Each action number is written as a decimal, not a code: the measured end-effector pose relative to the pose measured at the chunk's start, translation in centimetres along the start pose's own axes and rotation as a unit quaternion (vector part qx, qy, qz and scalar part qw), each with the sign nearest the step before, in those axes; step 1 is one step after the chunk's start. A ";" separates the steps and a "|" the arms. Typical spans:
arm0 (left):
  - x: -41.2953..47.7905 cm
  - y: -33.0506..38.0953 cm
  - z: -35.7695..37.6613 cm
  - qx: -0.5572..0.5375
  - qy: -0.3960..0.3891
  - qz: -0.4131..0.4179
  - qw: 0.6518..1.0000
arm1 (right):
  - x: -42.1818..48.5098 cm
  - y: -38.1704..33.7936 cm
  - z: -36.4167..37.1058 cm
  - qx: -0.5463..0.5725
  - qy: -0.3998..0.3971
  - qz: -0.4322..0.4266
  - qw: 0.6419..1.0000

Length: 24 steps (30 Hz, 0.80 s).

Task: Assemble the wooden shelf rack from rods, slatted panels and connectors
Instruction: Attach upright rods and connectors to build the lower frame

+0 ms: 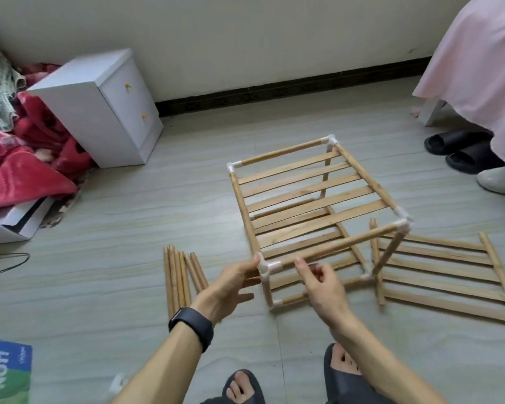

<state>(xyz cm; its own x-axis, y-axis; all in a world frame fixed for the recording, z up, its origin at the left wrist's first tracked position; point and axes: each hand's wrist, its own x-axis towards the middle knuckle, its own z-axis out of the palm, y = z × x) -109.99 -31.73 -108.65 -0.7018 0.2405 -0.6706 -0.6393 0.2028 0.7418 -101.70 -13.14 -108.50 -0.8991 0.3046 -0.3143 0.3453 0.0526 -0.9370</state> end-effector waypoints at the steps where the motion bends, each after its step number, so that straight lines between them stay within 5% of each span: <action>1: -0.3 -0.1 0.1 -0.001 -0.018 -0.011 1.000 | -0.4 0.1 1.2 0.001 -0.055 0.053 0.997; 12: -0.3 0.1 2.1 -0.101 0.007 -0.050 0.994 | 1.2 0.3 2.6 0.100 -0.053 0.086 0.990; 24: -0.1 0.1 1.2 -0.145 -0.047 0.029 0.988 | 1.9 1.5 3.0 0.142 0.054 0.035 0.988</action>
<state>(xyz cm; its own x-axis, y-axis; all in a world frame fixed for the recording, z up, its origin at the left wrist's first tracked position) -109.59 -30.58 -108.53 -0.7165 0.3330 -0.6129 -0.6713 -0.0904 0.7356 -103.67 -15.38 -110.99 -0.8365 0.3980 -0.3766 0.3030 -0.2367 -0.9231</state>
